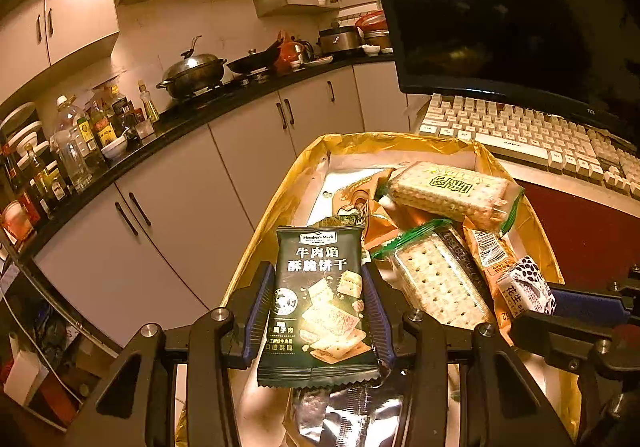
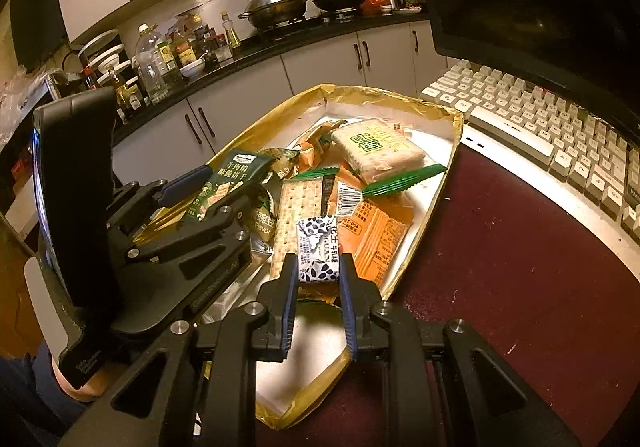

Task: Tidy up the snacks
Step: 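Lower both packets into the gold tray and open both grippers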

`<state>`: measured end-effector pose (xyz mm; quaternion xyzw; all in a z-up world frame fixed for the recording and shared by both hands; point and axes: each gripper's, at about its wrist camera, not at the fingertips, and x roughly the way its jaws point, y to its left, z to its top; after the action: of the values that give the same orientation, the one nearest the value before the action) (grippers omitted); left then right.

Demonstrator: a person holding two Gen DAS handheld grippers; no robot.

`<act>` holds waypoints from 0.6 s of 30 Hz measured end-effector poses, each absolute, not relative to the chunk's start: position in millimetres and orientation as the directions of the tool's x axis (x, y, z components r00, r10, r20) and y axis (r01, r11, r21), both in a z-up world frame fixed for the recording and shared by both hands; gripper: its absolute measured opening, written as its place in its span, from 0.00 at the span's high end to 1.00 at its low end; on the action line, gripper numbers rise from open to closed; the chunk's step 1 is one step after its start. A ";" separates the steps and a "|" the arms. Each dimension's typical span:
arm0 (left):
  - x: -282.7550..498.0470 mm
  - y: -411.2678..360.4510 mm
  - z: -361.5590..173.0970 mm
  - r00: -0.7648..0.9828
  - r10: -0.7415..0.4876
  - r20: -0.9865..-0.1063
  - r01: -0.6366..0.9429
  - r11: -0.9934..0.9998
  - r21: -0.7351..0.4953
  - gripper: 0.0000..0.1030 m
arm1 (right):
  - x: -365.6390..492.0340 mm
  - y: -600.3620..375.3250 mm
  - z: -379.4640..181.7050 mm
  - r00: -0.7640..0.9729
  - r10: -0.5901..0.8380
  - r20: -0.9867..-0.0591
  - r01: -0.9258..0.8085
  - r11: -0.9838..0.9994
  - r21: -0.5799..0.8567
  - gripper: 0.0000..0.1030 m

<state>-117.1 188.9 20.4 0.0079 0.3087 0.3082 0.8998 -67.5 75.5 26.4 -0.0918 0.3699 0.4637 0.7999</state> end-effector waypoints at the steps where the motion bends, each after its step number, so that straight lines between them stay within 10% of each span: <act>1: -117.0 189.0 20.3 0.620 0.558 -0.552 -0.550 0.810 0.203 0.54 | -68.6 75.8 26.5 0.298 0.673 -0.677 -0.812 0.552 0.191 0.81; 18: -116.9 189.2 19.6 0.618 0.555 -0.557 -0.549 0.812 0.200 0.54 | -74.5 75.7 27.1 0.280 0.686 -0.672 -0.825 0.529 0.197 0.81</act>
<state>-116.9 189.2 19.6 0.0049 0.3111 0.3066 0.8996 -74.5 75.7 27.1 -0.0953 0.3660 0.4756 0.7942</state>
